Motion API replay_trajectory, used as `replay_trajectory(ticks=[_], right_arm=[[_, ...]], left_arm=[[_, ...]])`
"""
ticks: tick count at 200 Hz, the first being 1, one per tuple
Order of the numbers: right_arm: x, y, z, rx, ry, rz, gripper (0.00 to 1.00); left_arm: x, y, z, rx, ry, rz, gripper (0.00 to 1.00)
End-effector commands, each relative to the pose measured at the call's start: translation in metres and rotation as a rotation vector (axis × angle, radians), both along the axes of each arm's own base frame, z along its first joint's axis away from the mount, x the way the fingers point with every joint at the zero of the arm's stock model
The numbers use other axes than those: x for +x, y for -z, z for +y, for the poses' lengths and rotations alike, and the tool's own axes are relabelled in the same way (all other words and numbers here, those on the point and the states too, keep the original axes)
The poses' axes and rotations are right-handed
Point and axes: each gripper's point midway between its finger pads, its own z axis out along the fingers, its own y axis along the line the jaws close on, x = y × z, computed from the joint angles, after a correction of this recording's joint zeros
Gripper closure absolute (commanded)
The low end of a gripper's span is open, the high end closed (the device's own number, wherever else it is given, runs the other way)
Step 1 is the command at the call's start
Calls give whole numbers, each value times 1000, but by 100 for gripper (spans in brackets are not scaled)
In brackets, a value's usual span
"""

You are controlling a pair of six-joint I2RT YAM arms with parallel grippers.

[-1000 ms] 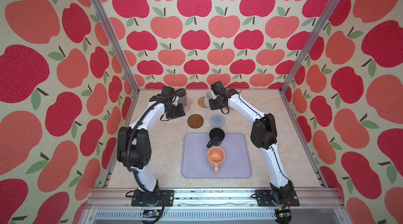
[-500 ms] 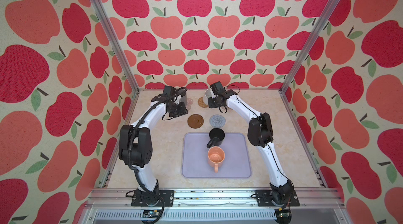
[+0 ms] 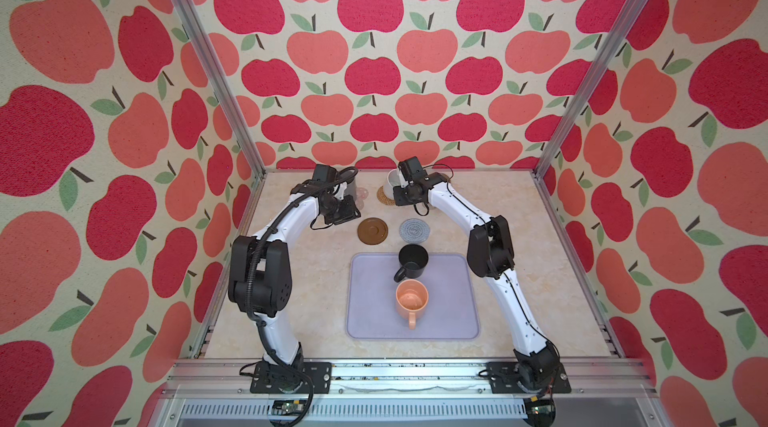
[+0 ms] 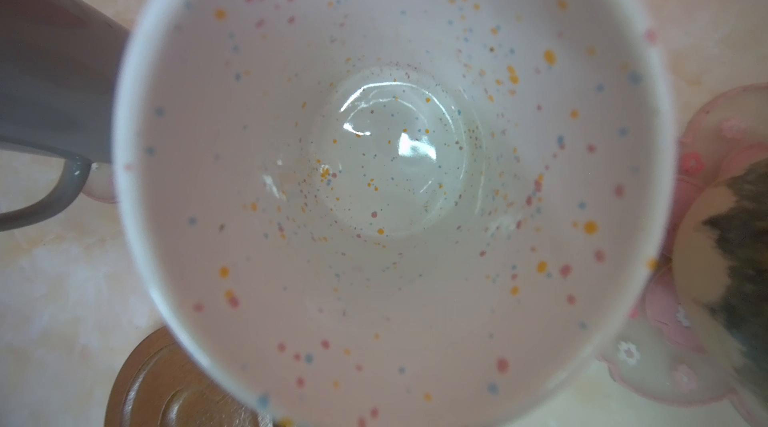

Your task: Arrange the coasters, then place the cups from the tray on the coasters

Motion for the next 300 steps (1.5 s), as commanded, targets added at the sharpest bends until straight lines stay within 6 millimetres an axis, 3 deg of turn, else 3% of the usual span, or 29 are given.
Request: replay_trajectory(ticks=[1, 116, 156, 231, 300], right_arm=[[20, -41, 10, 86, 5, -107, 100], [21, -15, 10, 65, 28, -60, 100], [15, -10, 1, 17, 39, -33, 100], [12, -20, -7, -10, 47, -38, 100], [4, -35, 2, 19, 7, -42, 100]], left_arm=[[-2, 13, -1, -2, 9, 28, 65], [-6, 17, 4, -8, -1, 39, 65], [-5, 19, 7, -7, -6, 44, 65], [-6, 23, 8, -6, -9, 60, 65], [-5, 23, 9, -4, -11, 62, 65]])
